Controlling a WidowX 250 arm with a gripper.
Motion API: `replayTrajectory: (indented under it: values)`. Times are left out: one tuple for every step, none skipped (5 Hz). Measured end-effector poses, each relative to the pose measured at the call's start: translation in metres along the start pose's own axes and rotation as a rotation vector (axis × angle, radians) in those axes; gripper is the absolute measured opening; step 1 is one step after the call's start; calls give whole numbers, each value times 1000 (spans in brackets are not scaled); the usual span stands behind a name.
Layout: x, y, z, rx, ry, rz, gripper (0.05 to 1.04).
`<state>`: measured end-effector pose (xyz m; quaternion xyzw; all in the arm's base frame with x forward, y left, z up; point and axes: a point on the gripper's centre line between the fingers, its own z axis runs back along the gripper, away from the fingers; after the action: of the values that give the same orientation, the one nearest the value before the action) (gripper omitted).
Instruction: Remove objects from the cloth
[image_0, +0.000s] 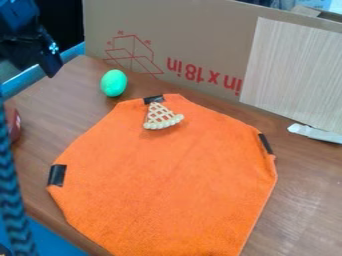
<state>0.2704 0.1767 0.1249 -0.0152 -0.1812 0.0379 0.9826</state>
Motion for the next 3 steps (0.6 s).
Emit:
replayTrajectory:
  values:
    - [-6,-1,-9,-16,22,6,999]
    - [-17,-25,-14,-8,-2,-80,999]
    - [-18,-46,-20,67,-58,-171,999]
